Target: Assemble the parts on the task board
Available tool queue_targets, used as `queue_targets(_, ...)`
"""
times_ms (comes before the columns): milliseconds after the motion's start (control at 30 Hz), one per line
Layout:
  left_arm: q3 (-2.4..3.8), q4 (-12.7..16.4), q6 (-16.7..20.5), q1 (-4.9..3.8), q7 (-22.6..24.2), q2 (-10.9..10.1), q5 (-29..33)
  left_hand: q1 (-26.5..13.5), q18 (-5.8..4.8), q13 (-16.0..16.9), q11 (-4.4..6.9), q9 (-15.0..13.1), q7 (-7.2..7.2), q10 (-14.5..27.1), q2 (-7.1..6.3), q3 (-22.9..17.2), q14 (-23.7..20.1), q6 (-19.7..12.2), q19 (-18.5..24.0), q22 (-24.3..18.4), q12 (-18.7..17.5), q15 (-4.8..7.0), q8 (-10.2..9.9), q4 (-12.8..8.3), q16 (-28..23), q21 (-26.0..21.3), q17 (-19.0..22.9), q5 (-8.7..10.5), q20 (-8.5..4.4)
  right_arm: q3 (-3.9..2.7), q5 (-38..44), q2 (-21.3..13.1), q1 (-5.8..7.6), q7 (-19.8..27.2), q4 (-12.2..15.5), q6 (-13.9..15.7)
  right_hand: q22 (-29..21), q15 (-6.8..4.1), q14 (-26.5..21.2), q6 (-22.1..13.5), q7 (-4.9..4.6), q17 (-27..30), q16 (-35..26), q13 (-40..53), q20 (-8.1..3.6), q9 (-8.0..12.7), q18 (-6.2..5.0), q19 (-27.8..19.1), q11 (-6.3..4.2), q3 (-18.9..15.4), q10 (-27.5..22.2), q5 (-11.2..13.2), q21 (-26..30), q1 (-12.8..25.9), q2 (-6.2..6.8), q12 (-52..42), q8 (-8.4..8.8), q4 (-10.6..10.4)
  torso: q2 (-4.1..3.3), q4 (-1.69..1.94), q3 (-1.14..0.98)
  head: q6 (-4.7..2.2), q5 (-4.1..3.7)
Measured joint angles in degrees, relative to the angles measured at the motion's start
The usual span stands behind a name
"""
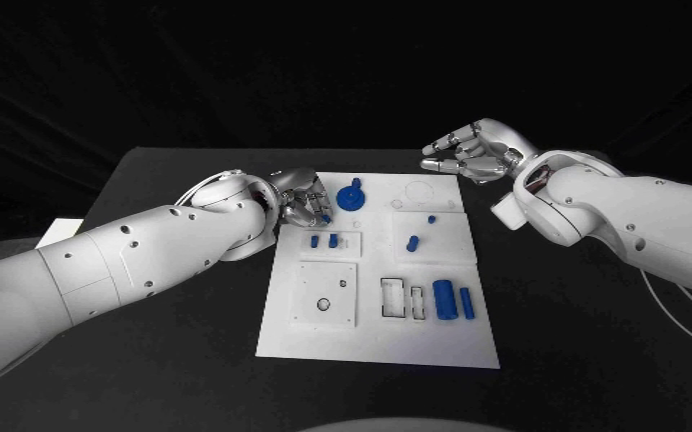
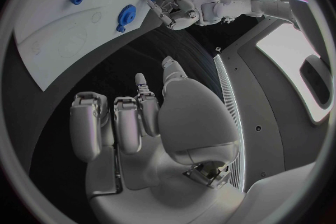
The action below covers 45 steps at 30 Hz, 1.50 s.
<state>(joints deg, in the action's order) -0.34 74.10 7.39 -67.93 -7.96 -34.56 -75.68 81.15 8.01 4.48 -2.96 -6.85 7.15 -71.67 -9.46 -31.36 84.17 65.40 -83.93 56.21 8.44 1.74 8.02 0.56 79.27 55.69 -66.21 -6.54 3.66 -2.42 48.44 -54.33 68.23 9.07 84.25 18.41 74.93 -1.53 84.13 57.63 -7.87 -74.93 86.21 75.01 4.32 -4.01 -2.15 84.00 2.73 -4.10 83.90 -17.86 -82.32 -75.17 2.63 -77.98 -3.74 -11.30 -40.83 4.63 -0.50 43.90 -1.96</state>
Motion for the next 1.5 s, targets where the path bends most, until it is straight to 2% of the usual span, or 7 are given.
queue_targets(300,0.03,-0.60,0.08,-0.01,-0.28,0.61,-0.37,-0.22,0.00,0.09,0.00,0.01,0.00,-0.41,-0.20,0.00,0.00,0.00,0.00,0.05,0.00,0.00,-0.10,0.00,0.00,0.00,0.02,0.00,0.00,0.00,-0.02,0.06,0.00,0.02,0.00,-0.02,-0.01,0.00,0.00,0.00,0.00,0.00,0.00,0.00,0.00,0.00,0.00,0.00,0.00,0.00,0.00,0.00,0.00,0.00,0.00,0.00,0.00,0.00,0.00,0.01,0.01,-0.05,-0.08)
queue_targets(833,0.00,-1.37,-1.11,0.06,-0.89,1.50,-0.84,-0.75,0.00,0.17,-0.01,0.05,-0.23,-0.41,-0.13,0.00,0.00,0.21,0.00,0.19,0.00,0.00,-0.18,0.00,0.00,0.00,0.21,-0.01,0.00,0.00,-0.05,0.04,0.00,0.02,0.12,-0.13,-0.02,0.00,0.00,0.00,0.00,0.01,0.00,0.00,0.00,0.00,0.00,0.00,0.00,0.00,0.00,0.00,0.00,0.00,0.00,0.00,0.00,0.00,0.00,0.00,0.00,0.37,-0.27)
queue_targets(1067,-0.03,-1.15,-1.62,0.06,-0.88,1.49,-0.95,-1.05,0.01,0.48,0.62,0.03,-0.50,-1.45,0.17,0.25,-0.21,1.32,0.00,0.39,-0.30,0.21,-0.49,-0.25,0.23,0.17,0.21,0.00,0.00,0.00,-0.06,-0.02,0.00,0.02,0.14,-0.18,-0.02,0.00,0.00,0.00,0.00,0.02,0.00,0.00,0.00,0.00,0.00,0.00,0.00,-0.16,0.00,0.00,0.00,0.00,0.00,0.00,0.00,0.16,0.02,0.00,-0.01,0.53,-0.33)
queue_targets(1500,-0.11,-1.13,-1.71,0.16,-0.79,1.51,-1.08,-1.15,0.01,0.84,0.82,-0.28,-0.82,-2.05,0.10,0.57,-0.21,1.65,-0.21,0.71,-0.66,0.21,-0.19,-0.87,0.44,0.45,0.02,0.29,-0.21,0.00,-0.07,-0.02,0.00,0.00,0.14,-0.28,-0.03,0.00,0.00,0.00,0.00,0.02,0.00,0.00,0.00,0.00,0.00,0.00,0.00,-0.16,0.00,0.00,0.00,0.00,0.00,0.00,0.00,0.16,0.03,0.03,0.01,0.46,-0.32)
